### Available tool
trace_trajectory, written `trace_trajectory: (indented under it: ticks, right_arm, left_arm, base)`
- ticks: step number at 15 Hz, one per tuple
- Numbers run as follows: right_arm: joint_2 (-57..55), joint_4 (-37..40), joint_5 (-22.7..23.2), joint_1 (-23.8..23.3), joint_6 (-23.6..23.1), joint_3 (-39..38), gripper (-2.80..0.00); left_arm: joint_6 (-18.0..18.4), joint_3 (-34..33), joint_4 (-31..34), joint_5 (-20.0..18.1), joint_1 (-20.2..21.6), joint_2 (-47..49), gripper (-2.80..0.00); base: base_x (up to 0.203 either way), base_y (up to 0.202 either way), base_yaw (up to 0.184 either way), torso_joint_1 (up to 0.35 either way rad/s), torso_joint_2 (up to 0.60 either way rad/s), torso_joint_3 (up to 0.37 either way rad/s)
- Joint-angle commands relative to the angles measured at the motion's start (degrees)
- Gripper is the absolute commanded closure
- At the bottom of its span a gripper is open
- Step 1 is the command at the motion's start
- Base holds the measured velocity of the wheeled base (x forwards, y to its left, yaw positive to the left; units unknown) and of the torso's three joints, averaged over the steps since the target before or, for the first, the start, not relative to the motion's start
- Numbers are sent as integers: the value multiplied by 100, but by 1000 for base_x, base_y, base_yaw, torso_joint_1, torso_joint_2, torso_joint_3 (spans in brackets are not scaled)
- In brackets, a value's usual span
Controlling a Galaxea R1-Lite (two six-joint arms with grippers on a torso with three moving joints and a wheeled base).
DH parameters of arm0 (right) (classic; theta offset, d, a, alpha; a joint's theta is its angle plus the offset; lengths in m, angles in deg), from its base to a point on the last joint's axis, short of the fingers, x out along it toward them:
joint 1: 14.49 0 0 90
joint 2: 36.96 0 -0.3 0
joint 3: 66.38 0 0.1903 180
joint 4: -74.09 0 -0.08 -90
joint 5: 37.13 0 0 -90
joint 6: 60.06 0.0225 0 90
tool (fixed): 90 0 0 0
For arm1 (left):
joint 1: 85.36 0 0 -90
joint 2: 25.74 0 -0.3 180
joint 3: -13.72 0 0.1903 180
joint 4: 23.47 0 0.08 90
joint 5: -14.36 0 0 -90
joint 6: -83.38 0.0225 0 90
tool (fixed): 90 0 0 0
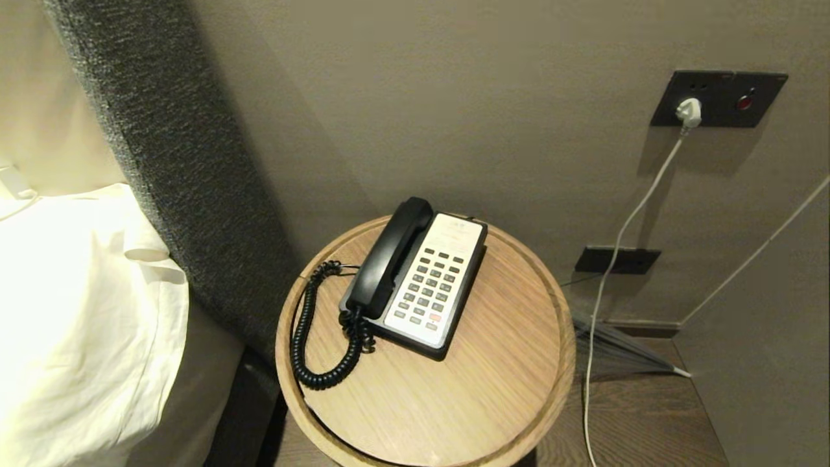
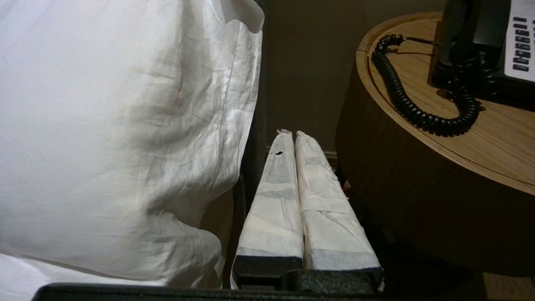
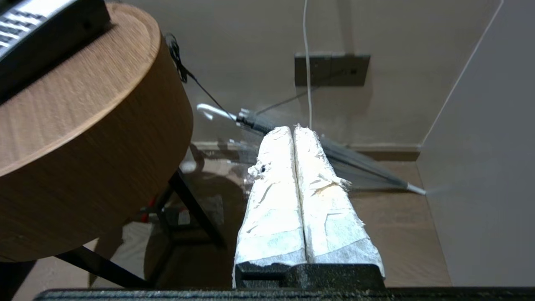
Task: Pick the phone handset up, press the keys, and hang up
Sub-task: Pick up the desk phone handset
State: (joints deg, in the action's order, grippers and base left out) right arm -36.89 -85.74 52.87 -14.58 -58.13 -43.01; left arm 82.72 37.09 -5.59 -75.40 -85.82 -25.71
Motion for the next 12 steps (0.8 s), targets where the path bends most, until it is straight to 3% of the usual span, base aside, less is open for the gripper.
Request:
trace_trajectory:
  ticks: [1, 12]
  right_arm:
    - [1, -6, 0, 1, 1, -123, 0]
    - [1, -6, 0, 1, 1, -123, 0]
  left_arm:
    - [-4, -229, -5, 2, 2, -2, 0]
    - [-13, -229, -5, 2, 2, -2, 0]
  base:
    - [0, 0, 0, 6, -1, -193]
    - [0, 0, 0, 2, 3, -200]
